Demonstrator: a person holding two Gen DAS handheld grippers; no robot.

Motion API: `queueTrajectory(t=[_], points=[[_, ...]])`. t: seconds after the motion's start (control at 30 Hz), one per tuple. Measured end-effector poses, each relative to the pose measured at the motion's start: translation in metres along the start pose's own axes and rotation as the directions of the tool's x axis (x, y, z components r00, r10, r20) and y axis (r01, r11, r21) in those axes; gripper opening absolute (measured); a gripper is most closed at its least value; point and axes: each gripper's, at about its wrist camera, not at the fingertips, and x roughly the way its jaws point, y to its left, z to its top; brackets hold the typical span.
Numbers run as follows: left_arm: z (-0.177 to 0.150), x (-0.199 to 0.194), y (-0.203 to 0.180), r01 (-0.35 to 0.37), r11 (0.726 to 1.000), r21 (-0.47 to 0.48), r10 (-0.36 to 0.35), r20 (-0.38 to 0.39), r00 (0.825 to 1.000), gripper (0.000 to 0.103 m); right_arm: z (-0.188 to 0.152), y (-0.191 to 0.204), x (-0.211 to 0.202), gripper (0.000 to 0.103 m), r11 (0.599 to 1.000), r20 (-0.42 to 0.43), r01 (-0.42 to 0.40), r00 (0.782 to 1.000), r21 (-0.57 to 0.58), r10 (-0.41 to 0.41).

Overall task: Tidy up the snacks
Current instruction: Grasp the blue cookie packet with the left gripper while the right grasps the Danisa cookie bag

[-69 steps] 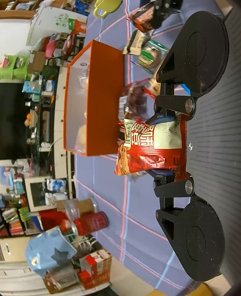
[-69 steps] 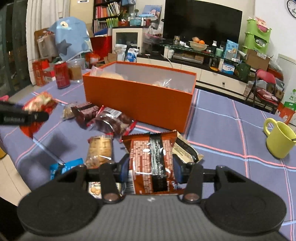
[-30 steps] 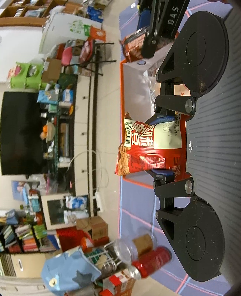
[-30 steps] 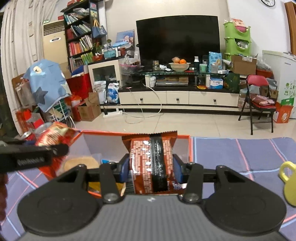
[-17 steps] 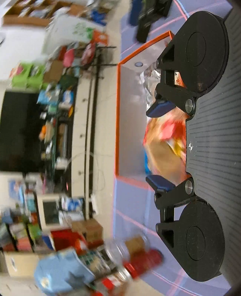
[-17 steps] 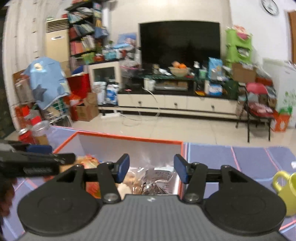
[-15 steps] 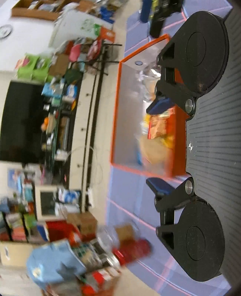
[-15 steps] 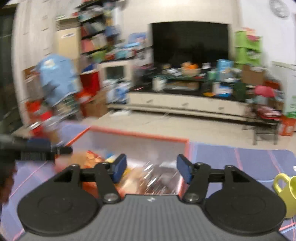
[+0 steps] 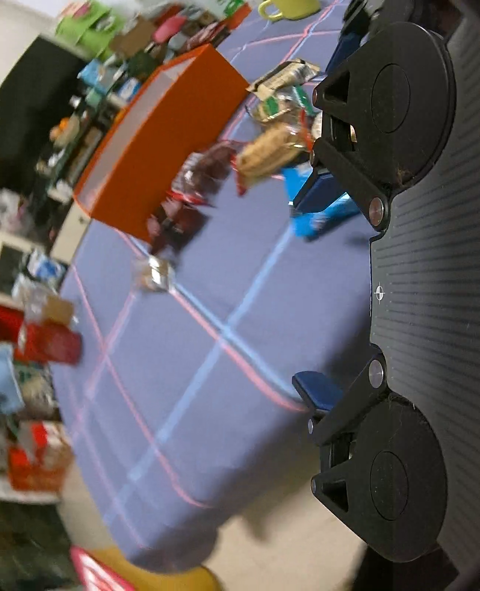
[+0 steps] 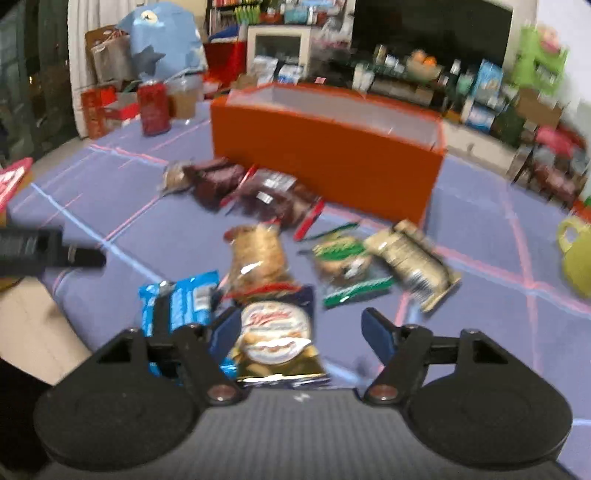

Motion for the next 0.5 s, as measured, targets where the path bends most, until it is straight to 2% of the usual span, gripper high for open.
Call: queueTrajectory(t=[0.07, 0.17, 0.23, 0.27, 0.33, 0.5], points=[[-0.009, -0.004, -0.007, -0.013, 1.000, -0.007, 0.013, 0.010, 1.000, 0.099, 0.003, -0.003, 0.007, 0.072, 0.998, -0.003, -0.045, 0.999, 0.036, 0.045], [-0.014, -0.005, -0.027, 0.008, 0.999, 0.037, -0.008, 0.003, 1.000, 0.100, 0.009, 0.001, 0.019, 0.071, 0.999, -0.021, -0.044, 0.999, 0.008, 0.045], [-0.017, -0.006, -0.032, 0.005, 0.999, 0.045, -0.005, 0.002, 1.000, 0.100, 0.006, 0.003, 0.033, 0.060, 0.999, -0.078, -0.049, 0.996, -0.005, 0.048], [-0.016, -0.005, -0.035, 0.003, 0.999, 0.036, -0.003, -0.001, 1.000, 0.100, 0.001, 0.001, 0.038, 0.060, 0.999, -0.106, -0.045, 0.993, -0.014, 0.044], [-0.015, -0.001, -0.041, 0.005, 1.000, 0.014, -0.005, -0.020, 1.000, 0.100, -0.002, -0.004, 0.036, 0.054, 0.999, -0.106, -0.033, 0.994, -0.034, 0.030], [-0.018, 0.005, -0.056, -0.051, 0.999, 0.005, 0.051, -0.015, 0.999, 0.100, -0.008, -0.039, 0.030, 0.054, 0.999, -0.114, 0.015, 0.993, 0.045, -0.009]])
